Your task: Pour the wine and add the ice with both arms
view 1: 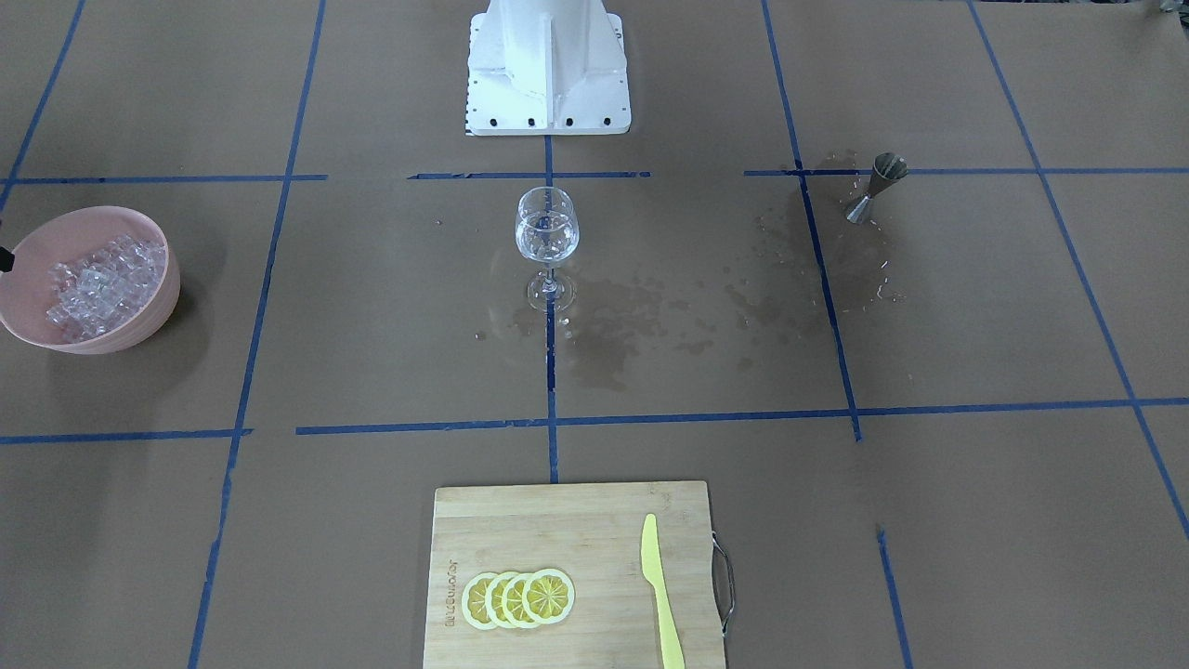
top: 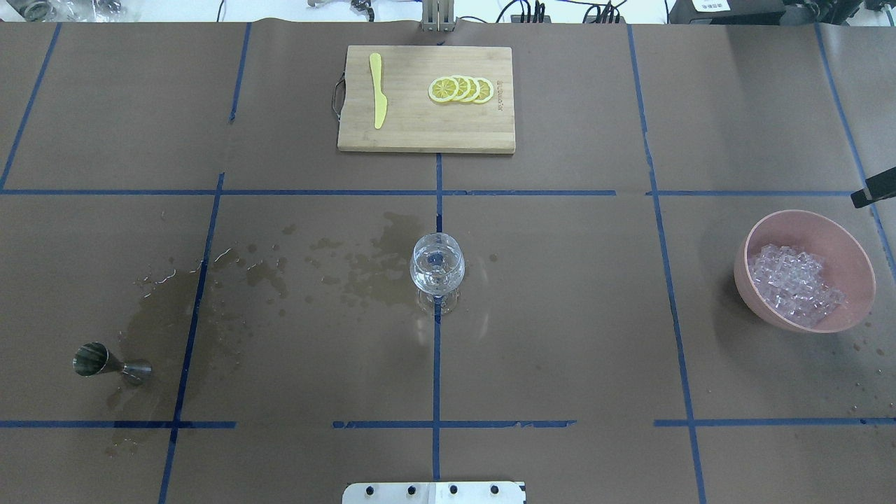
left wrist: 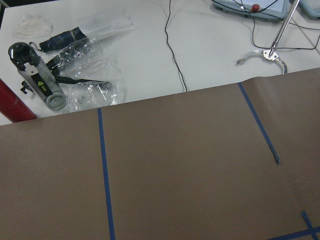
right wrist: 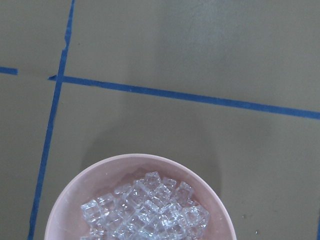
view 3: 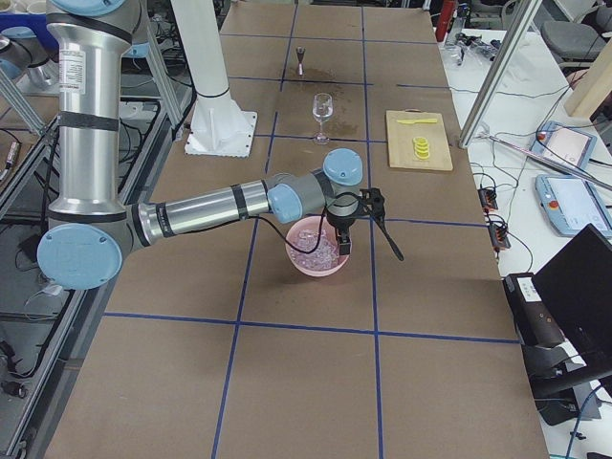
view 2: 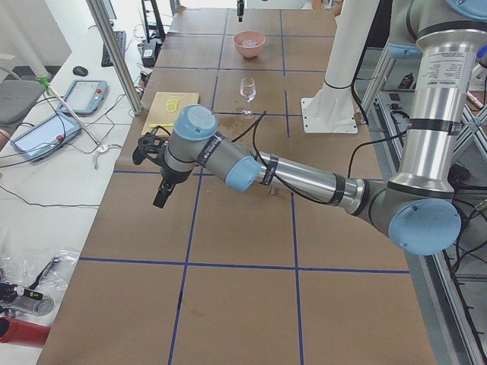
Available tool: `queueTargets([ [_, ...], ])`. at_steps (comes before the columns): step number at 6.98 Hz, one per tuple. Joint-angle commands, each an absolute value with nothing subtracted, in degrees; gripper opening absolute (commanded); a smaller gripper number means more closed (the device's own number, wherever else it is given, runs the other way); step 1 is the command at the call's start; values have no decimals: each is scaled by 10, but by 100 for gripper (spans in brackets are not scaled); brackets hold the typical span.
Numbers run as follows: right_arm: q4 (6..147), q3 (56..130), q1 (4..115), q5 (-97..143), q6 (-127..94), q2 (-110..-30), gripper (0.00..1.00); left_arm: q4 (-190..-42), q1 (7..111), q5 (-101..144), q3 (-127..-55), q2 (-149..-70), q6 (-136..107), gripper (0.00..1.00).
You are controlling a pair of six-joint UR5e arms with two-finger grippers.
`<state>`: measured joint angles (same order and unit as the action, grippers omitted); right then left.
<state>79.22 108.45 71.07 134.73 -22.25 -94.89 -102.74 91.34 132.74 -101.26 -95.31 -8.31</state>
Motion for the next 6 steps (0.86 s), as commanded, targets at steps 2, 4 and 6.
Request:
queueTargets([
  [2,773,1085,638,1338,-297,-967,100,-796,940,1324,-1060,-940,49,100],
  [4,726,1066,625,1336,-367,-983,100,-799,943,1325,-1076,-918,53,100],
  [6,592,1001,600,1315,-485,-981,100,-801,943,1328,-1090,-904,54,100],
])
